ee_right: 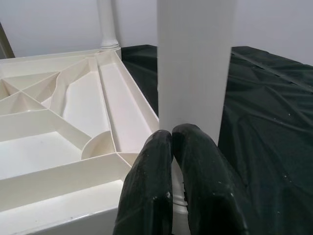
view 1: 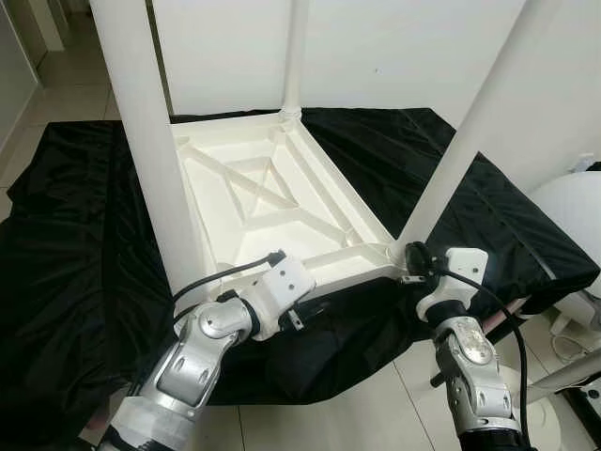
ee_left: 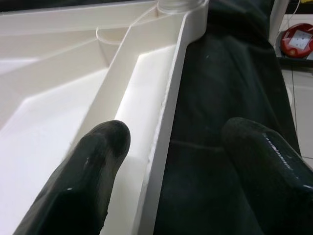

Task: Building children table

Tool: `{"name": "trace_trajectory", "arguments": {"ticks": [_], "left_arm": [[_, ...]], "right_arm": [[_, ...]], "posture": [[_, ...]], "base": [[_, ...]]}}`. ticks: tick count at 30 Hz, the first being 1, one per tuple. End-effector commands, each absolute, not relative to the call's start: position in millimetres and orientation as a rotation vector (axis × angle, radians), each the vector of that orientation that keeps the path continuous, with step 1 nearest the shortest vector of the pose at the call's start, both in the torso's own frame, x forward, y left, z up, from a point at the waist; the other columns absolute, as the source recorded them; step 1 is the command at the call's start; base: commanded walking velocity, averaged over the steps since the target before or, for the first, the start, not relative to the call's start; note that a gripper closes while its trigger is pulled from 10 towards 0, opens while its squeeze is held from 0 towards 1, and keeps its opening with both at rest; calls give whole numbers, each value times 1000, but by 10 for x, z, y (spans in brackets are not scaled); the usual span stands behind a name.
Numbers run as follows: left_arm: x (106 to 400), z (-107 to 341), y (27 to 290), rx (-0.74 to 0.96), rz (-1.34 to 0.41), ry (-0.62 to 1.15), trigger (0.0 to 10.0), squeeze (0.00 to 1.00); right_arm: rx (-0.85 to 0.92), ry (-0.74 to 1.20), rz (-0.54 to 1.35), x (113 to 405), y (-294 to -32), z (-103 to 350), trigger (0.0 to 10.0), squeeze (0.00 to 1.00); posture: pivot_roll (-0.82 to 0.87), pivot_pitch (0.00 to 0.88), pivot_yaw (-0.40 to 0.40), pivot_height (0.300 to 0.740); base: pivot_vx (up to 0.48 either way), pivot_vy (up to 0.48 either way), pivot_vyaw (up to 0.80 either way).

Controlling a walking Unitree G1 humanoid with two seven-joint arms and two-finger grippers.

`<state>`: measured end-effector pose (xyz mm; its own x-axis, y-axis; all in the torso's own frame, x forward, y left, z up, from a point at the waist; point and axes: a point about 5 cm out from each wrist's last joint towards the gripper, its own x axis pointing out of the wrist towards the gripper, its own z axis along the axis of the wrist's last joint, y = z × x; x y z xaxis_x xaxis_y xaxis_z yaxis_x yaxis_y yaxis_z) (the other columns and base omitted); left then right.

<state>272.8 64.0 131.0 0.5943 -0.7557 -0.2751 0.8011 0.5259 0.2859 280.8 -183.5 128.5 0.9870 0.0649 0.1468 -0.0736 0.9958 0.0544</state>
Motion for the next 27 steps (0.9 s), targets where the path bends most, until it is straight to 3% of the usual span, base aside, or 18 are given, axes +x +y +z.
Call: {"name": "trace_trajectory", "arguments": {"ticks": [1, 14, 15, 16, 17, 18, 19, 20, 21, 27], "left_arm": [[2798, 1219, 667, 421, -806, 181, 10000, 0], [2948, 1179, 684, 410, -648, 245, 10000, 0], [2970, 1199, 682, 402, -634, 238, 9137, 0], [2970, 1199, 682, 402, -634, 238, 9137, 0], [2993, 1219, 679, 397, -621, 233, 4706, 0], [2993, 1219, 679, 397, -621, 233, 4706, 0], [3026, 1243, 683, 392, -596, 228, 3255, 0], [3026, 1243, 683, 392, -596, 228, 3255, 0], [3055, 1262, 690, 390, -576, 224, 275, 0], [3106, 1272, 723, 384, -529, 236, 0, 0]], "right_arm": [[74, -138, 79, 2798, -1787, 1278, 10000, 0], [91, -150, 90, 2856, -1688, 1310, 10000, 0], [92, -153, 86, 2861, -1685, 1313, 10000, 0], [92, -153, 86, 2861, -1685, 1313, 10000, 0], [93, -155, 86, 2864, -1678, 1317, 10000, 0], [93, -155, 86, 2864, -1678, 1317, 10000, 0], [95, -156, 85, 2867, -1670, 1320, 10000, 0], [95, -156, 85, 2867, -1670, 1320, 10000, 0], [97, -158, 85, 2872, -1663, 1323, 10000, 0], [101, -160, 81, 2882, -1656, 1327, 10000, 0]], "posture": [[4, 31, -67, 740], [4, 26, -67, 740], [4, 25, -68, 740], [4, 25, -68, 740], [4, 25, -68, 740], [4, 25, -68, 740], [4, 25, -68, 740], [4, 25, -68, 740], [1, 21, -62, 740], [-2, 18, -58, 740]], "base": [[0, 0, 0], [0, 0, 0], [0, 0, 0], [0, 0, 0], [0, 0, 0], [0, 0, 0], [0, 0, 0], [0, 0, 0], [0, 0, 0], [0, 0, 0]]}}
